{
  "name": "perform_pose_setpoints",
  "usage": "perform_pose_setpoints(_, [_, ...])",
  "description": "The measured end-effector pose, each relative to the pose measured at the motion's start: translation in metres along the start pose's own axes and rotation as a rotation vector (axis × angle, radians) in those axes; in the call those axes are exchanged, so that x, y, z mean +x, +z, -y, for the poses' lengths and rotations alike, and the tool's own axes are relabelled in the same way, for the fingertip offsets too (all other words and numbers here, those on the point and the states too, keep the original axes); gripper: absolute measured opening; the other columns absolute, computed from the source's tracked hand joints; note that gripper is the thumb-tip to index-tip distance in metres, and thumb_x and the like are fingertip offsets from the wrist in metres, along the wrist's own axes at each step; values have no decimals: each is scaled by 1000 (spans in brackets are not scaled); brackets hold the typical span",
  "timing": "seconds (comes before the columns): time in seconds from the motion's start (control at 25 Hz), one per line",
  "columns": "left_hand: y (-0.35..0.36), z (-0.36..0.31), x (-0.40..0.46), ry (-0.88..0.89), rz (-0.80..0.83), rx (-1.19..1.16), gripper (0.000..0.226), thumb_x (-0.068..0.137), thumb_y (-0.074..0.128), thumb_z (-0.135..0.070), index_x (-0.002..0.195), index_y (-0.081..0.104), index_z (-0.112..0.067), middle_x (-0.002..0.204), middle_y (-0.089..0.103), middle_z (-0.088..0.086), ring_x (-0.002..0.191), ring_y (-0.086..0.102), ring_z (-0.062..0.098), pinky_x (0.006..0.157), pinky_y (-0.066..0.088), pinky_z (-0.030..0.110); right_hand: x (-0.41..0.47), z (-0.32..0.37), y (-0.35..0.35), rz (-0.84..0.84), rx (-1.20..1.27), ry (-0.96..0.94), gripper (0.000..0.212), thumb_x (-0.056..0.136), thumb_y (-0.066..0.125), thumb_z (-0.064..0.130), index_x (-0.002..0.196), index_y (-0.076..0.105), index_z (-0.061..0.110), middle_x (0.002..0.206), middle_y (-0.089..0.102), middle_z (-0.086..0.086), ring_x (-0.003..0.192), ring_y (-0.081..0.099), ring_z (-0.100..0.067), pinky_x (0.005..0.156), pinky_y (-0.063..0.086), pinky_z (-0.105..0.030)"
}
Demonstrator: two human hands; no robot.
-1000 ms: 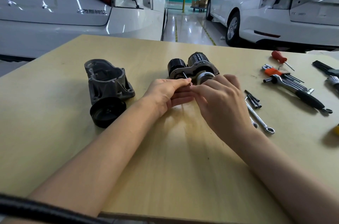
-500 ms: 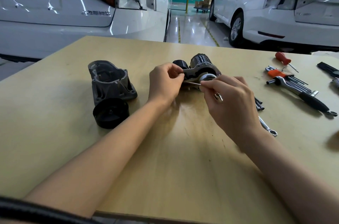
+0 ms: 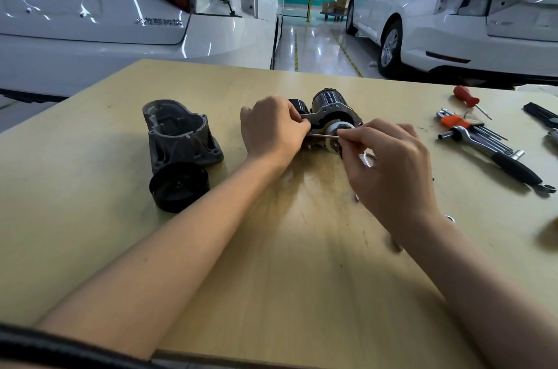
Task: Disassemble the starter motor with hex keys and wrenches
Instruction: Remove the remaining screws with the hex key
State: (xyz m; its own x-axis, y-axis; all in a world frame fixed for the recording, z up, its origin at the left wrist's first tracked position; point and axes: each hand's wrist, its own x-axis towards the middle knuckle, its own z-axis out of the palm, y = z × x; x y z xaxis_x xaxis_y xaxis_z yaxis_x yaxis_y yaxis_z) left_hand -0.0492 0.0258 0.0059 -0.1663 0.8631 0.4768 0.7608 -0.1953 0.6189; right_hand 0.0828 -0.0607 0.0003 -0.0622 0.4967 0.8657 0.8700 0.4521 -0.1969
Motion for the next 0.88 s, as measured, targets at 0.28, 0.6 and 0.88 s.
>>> perform_pose_setpoints(0.28, [-5, -11, -3, -146, 62, -102, 11, 73, 75, -24, 65, 67, -22, 59, 56, -11, 70, 59, 20, 87, 50, 38, 5, -2, -5, -126, 120, 108, 17, 89, 57, -1, 95, 71, 6, 83, 57, 0, 73, 52, -9, 74, 44, -26])
perform_pose_setpoints(0.6, [-11, -6, -8, -148, 128, -253, 8, 69, 78, -21, 66, 71, -17, 62, 64, -5, 65, 63, 14, 60, 52, 21, 24, -17, -23, -246, 869, 810, 26, 84, 48, -6, 78, 65, 13, 67, 60, -1, 69, 70, -20, 75, 58, -30])
perform_pose_setpoints(0.88, [-32, -20, -37, -295, 461, -953, 15, 77, 76, -7, 64, 70, -12, 58, 66, -2, 45, 55, 7, 39, 35, 16, 23, -22, -15, 294, 1000, 1030, 29, 87, 45, -8, 82, 68, 10, 63, 53, -4, 44, 37, -10, 35, 23, -15])
